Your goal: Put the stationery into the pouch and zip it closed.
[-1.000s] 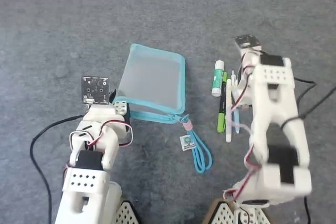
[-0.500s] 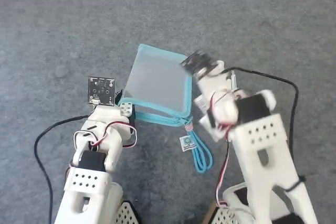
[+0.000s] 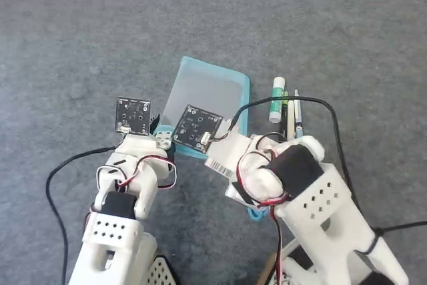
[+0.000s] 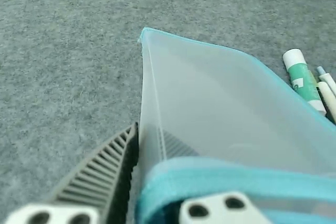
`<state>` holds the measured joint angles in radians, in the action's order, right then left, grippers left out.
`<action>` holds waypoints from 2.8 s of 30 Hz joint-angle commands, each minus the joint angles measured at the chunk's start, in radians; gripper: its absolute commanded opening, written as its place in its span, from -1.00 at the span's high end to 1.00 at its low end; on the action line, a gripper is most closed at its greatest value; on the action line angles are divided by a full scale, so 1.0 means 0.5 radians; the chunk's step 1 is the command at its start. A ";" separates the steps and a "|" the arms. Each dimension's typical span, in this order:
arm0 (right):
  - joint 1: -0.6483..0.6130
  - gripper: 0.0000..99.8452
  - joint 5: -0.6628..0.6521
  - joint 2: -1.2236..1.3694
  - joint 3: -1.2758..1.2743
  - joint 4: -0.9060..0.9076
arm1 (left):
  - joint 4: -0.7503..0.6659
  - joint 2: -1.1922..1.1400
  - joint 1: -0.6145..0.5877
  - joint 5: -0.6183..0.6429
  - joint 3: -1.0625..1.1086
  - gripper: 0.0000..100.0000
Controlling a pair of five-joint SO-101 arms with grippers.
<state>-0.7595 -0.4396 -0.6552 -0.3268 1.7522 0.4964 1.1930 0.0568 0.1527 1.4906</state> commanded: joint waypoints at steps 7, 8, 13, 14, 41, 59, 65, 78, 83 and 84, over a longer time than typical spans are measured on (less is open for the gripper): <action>0.051 0.99 0.212 0.692 0.445 0.075 | -0.175 0.015 0.209 0.043 -0.032 0.98; 0.075 0.99 0.230 0.763 0.497 0.078 | -0.175 0.015 0.239 0.037 -0.032 0.98; 0.192 0.99 0.310 1.039 0.727 0.084 | -0.172 0.015 0.261 0.031 -0.032 0.98; 0.213 0.99 0.338 1.073 0.761 0.084 | -0.172 0.015 0.261 0.031 -0.032 0.98; 0.262 0.98 0.436 1.180 1.151 0.060 | -0.172 0.015 0.399 -0.052 -0.011 0.98; 0.091 0.61 0.387 1.152 1.160 -0.023 | -0.169 0.015 0.399 -0.055 -0.011 0.98; 0.149 0.61 0.374 0.861 1.163 -0.032 | -0.169 0.015 0.399 -0.055 -0.011 0.98; 0.720 0.61 0.381 0.222 0.393 -0.167 | -0.169 0.015 0.172 -0.040 -0.017 0.98; 0.980 0.61 0.390 0.222 -0.221 -0.575 | -0.169 0.015 0.169 -0.040 -0.014 0.98; 1.014 0.61 0.390 0.238 -0.331 -0.640 | -0.169 0.015 0.169 -0.040 -0.014 0.98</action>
<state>-0.3115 -0.2386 -0.5109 -0.3667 1.5374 0.4457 1.1914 0.1473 0.1373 1.4906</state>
